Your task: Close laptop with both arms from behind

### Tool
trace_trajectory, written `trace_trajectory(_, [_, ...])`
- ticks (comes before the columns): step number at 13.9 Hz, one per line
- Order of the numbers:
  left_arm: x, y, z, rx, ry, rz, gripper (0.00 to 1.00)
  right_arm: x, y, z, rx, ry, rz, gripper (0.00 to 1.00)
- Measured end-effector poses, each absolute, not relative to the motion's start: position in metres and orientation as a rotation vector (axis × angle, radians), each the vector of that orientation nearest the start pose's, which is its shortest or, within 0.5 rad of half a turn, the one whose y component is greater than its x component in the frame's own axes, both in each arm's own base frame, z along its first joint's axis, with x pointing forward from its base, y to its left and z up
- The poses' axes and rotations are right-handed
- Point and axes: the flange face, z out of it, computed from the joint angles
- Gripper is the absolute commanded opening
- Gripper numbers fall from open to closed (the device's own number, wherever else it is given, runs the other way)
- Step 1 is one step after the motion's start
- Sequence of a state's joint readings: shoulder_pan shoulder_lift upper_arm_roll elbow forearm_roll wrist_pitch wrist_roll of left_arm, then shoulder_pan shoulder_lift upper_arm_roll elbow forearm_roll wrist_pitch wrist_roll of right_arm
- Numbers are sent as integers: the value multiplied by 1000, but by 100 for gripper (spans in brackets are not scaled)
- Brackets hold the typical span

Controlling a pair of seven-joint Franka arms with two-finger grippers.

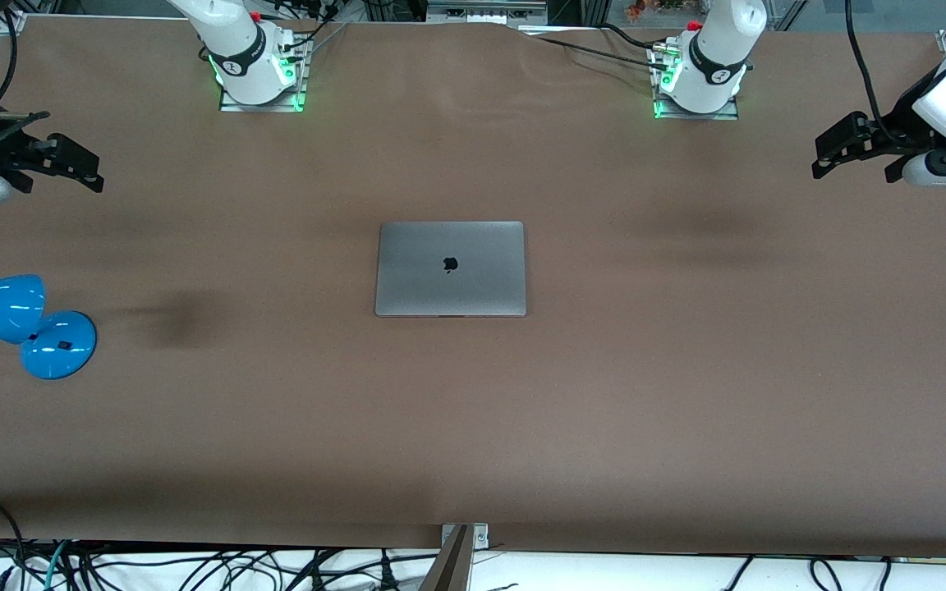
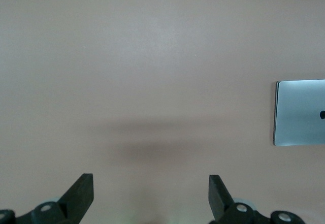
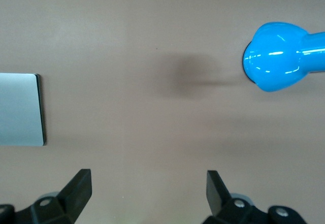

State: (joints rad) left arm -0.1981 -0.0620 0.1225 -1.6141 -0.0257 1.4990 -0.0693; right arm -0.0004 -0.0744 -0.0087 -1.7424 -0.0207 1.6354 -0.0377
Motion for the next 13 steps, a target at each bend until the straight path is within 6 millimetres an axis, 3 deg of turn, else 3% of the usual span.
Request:
trace_trajectory(8, [542,-56,608,-3160,30,118,100,544,-7,591,-3161,-47,39,100])
trace_trajectory(13, [544,-55,605,-3158,-1,125,100,547,-8,591,-3161,-47,35,100])
